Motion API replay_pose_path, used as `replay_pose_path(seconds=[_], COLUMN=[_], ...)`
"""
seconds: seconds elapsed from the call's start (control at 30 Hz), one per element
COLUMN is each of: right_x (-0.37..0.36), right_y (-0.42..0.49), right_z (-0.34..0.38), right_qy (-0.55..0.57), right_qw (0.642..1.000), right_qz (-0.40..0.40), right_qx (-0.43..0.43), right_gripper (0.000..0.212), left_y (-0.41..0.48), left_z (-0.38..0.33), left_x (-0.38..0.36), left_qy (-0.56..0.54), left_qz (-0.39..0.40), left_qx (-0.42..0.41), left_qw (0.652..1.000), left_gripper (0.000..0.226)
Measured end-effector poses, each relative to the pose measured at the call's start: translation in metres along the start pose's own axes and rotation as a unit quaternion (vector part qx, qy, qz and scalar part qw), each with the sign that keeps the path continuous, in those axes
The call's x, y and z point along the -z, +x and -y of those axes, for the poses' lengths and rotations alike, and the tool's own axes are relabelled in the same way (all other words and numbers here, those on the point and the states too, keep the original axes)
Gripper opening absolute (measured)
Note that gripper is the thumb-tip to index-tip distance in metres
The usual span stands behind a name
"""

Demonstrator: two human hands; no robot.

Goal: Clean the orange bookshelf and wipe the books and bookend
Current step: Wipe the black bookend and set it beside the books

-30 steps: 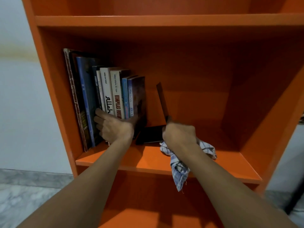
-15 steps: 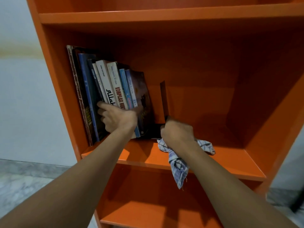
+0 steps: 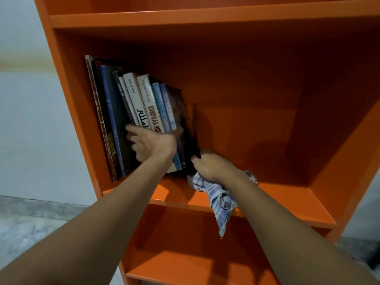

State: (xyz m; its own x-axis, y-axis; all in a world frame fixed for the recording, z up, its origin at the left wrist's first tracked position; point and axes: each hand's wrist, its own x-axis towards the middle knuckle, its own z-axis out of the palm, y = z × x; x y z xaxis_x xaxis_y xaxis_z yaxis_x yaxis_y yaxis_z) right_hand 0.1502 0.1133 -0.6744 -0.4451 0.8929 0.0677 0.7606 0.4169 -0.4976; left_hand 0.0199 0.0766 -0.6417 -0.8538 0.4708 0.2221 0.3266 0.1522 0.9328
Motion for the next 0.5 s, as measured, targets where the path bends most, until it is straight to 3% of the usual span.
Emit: replay_pose_path(seconds=[0.13, 0.2, 0.27, 0.37, 0.5], right_x=[0.002, 0.008, 0.010, 0.006, -0.007], right_y=[-0.002, -0.006, -0.005, 0.000, 0.006], right_z=[0.005, 0.001, -0.004, -0.004, 0.009], right_qy=[0.129, 0.153, 0.123, 0.056, 0.051], right_qw=[0.990, 0.984, 0.987, 0.992, 0.992], right_qz=[0.053, 0.089, 0.103, 0.115, 0.113], right_qx=[-0.013, -0.007, -0.005, -0.007, 0.015], right_gripper=[0.054, 0.052, 0.044, 0.071, 0.080], left_y=[0.002, 0.003, 0.001, 0.000, 0.006], left_z=[0.014, 0.021, 0.027, 0.035, 0.039], left_x=[0.002, 0.005, 0.007, 0.009, 0.016], left_qy=[0.011, 0.014, 0.014, 0.023, 0.037], left_qz=[-0.003, -0.012, -0.023, -0.030, -0.019], left_qx=[-0.031, -0.049, -0.070, -0.103, -0.148], left_qw=[0.999, 0.999, 0.997, 0.994, 0.988], left_gripper=[0.130, 0.129, 0.123, 0.115, 0.107])
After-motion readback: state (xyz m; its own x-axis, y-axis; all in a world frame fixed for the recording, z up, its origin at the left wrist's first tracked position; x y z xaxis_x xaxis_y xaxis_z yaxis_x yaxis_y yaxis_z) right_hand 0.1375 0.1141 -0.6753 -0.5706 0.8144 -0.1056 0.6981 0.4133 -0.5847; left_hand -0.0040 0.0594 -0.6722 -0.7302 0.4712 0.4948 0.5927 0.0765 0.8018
